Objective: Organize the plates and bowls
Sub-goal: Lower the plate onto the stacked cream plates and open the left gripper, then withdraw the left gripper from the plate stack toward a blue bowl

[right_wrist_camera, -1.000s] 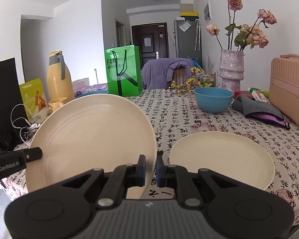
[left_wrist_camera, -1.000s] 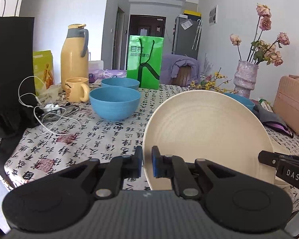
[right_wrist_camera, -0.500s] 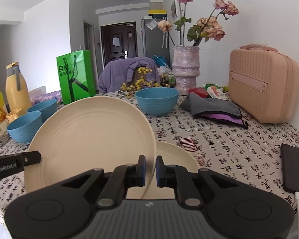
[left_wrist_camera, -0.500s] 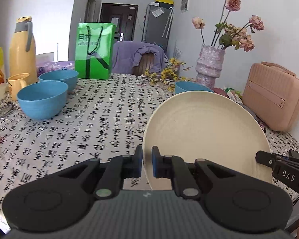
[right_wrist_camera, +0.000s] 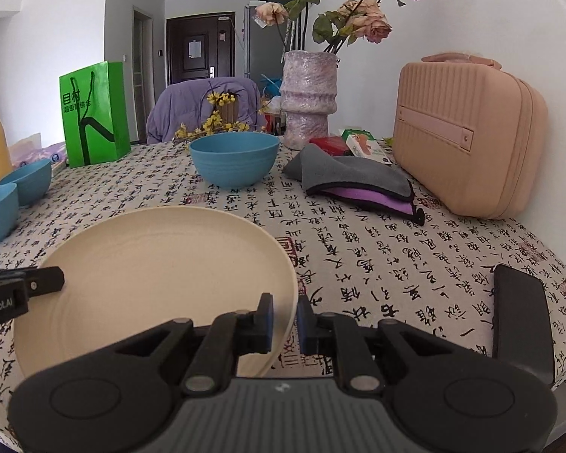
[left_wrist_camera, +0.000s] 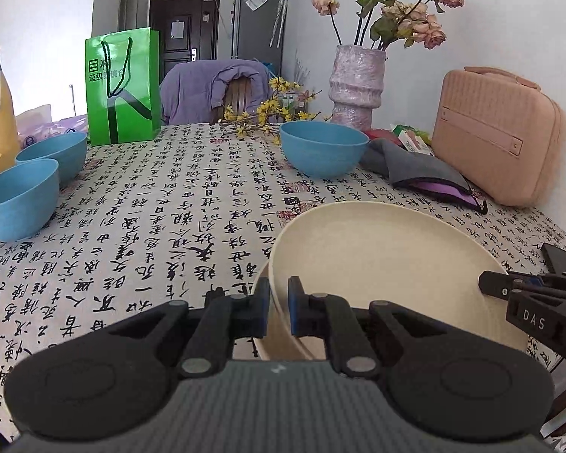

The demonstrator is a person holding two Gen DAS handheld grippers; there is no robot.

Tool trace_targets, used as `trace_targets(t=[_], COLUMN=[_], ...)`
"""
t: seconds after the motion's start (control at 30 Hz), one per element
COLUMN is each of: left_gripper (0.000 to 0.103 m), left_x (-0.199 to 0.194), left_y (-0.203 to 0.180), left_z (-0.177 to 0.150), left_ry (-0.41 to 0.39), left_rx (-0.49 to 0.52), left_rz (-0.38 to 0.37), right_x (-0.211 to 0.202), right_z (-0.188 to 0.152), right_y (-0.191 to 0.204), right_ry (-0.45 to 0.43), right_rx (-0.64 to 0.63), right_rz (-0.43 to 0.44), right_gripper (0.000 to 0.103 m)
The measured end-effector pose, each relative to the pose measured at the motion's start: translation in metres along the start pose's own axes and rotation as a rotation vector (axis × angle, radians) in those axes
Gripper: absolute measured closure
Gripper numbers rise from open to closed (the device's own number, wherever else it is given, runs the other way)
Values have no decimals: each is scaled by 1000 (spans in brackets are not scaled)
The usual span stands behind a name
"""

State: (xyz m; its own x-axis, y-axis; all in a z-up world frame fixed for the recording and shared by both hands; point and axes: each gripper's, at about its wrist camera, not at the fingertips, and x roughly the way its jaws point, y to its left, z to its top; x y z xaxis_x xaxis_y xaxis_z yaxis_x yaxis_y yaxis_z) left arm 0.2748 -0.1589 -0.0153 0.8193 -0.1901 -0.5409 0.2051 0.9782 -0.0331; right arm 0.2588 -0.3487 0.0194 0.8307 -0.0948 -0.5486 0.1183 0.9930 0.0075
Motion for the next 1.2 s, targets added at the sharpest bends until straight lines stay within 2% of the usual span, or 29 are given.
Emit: trace_targets(t=[0.1, 0.17, 0.33, 0.47, 0.57, 0.67, 0.7, 0.73, 0.8, 0.97, 1.03, 1.2], left_gripper=[91, 85, 76, 70, 59, 37, 26, 23, 20, 2, 0, 0], left_x=[3, 3, -5, -22, -43, -69, -77, -87, -107, -157, -174, -200], left_y=[1, 3, 6, 13, 25, 42, 47, 55, 67, 90, 97, 111], left_z=[-3, -5, -7, -8, -12, -18, -21, -25, -35, -67, -80, -106], left_ry=[11, 15, -7, -30, -65, -94, -104, -118, -136, -223, -262, -283], left_rx=[27, 30, 27, 33, 36, 8, -8, -25, -37, -58, -66, -93], left_rz=[17, 15, 0, -13, -6, 25, 41, 55, 78, 132, 156, 180], right_x=[4, 7, 11, 0, -18, -42, -50, -58, -74, -106, -118, -145], right_z=[-3, -4, -8, -7, -4, -7, -10, -14, -23, -52, -65, -98], right_y=[6, 9, 20, 22, 21, 26, 30, 35, 46, 75, 84, 103], right_ry=[-3, 4, 12, -10, -37, -75, -85, -100, -127, -184, -215, -230], right_rx=[-31, -44, -94, -100, -89, -75, -77, -79, -78, -67, -57, -56], right_rz=[-8, -4, -7, -16, -15, 42, 64, 88, 139, 228, 245, 273], right_gripper=[89, 89, 80, 83, 82, 80, 76, 67, 56, 39, 23, 17])
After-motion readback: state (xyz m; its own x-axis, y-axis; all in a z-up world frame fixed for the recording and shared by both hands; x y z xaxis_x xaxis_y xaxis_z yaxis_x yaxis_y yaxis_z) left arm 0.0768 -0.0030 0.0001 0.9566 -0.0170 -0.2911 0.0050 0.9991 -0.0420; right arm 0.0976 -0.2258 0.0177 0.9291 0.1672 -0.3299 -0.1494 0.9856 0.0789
